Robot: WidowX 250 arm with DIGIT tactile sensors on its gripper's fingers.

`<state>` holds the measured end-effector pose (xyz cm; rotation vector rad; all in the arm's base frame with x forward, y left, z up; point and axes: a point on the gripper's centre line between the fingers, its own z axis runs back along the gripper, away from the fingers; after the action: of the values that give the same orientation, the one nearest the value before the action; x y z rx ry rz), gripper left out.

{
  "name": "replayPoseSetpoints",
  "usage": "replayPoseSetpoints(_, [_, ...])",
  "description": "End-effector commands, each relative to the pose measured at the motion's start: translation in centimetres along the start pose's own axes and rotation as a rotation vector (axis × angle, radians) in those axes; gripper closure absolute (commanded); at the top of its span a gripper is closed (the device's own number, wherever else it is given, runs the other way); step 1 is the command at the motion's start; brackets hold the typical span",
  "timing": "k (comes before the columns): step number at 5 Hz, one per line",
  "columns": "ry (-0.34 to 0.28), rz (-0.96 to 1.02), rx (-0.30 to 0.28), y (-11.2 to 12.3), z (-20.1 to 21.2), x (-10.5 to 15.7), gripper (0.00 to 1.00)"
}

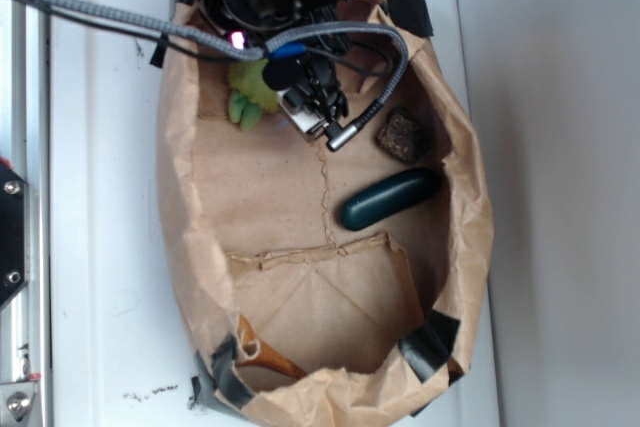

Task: Grab the green animal.

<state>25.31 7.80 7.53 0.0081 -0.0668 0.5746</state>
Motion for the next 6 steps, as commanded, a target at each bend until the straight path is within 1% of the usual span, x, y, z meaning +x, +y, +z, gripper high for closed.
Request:
replayPoseSetpoints(1, [-0.091,-0.004,0.058,1.2,-1.9,0.7,0.00])
replayPoseSetpoints(2, [-0.111,0.007,0.072,1.1,-3.4,1.4,0.00])
replayPoseSetpoints(3, [-0.128,0.000,0.081,0.5,-4.6,1.6,0.00])
replayPoseSetpoints(4, [-0.133,0.008,0.086,0.0,-5.4,1.8,0.14])
replayPoseSetpoints(5, [-0.151,0.004,0.075,-0.1,-4.9,1.9,1.00])
replayPoseSetpoints(6, [-0.148,-0.035,0.009,-1.1,-1.5,1.6,1.00])
